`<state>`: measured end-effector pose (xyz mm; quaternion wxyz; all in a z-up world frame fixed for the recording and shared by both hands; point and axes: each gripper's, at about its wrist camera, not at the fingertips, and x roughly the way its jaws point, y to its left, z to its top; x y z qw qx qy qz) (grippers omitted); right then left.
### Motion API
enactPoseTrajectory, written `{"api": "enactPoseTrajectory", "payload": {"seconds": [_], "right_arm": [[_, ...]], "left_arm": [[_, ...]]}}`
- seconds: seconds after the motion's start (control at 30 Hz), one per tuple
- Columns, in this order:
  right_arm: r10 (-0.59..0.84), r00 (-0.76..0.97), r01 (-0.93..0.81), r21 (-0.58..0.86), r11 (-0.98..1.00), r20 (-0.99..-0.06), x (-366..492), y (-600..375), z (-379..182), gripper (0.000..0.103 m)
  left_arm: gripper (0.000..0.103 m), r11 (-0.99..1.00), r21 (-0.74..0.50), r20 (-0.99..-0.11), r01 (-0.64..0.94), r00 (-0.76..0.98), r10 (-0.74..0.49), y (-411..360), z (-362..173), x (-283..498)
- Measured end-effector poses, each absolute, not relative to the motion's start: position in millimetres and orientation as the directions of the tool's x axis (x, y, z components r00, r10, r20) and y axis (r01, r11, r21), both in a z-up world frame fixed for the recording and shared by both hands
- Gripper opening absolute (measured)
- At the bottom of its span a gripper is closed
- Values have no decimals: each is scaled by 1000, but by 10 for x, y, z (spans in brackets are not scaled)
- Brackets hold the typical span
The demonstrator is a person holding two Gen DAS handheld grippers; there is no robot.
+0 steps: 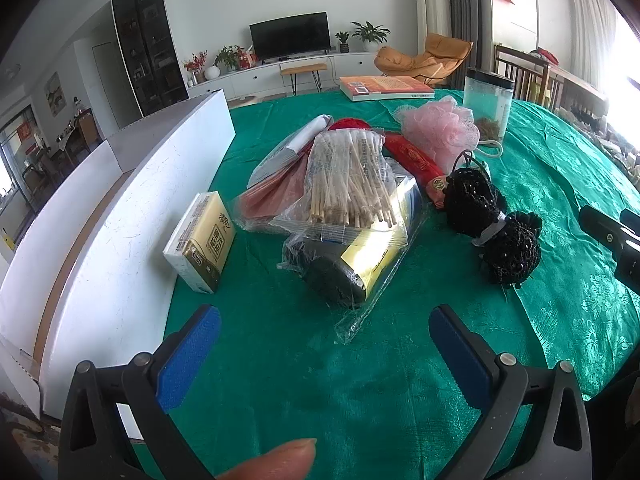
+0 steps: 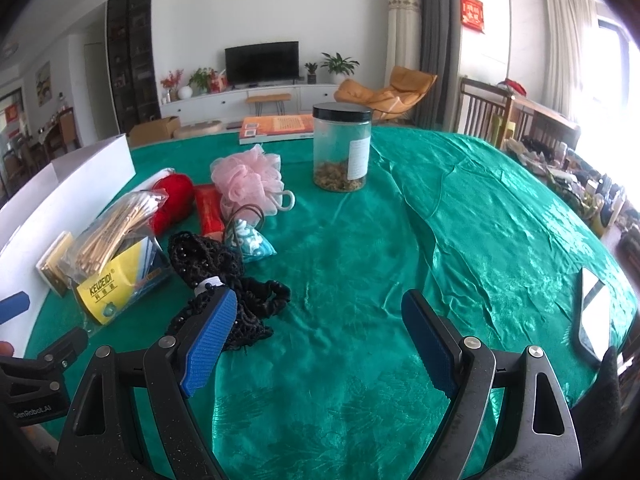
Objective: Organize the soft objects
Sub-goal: 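Move the right tool to the black lace bow while the left tool nears the cotton swab bag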
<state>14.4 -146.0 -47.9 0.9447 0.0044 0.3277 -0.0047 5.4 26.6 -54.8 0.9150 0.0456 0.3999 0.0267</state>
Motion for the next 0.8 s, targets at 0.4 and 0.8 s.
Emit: {"api": "enactPoseTrajectory", "payload": {"seconds": [0.4, 0.8], "right_arm": [[149, 747, -137, 70, 988, -648, 164, -1242, -569, 87], [169, 588, -379, -84, 922, -791, 688, -647, -938, 87]], "left_arm": [[103, 993, 117, -787, -12, 609, 100, 312, -824, 149], [103, 992, 123, -817, -3, 568, 103, 345, -992, 208]]}}
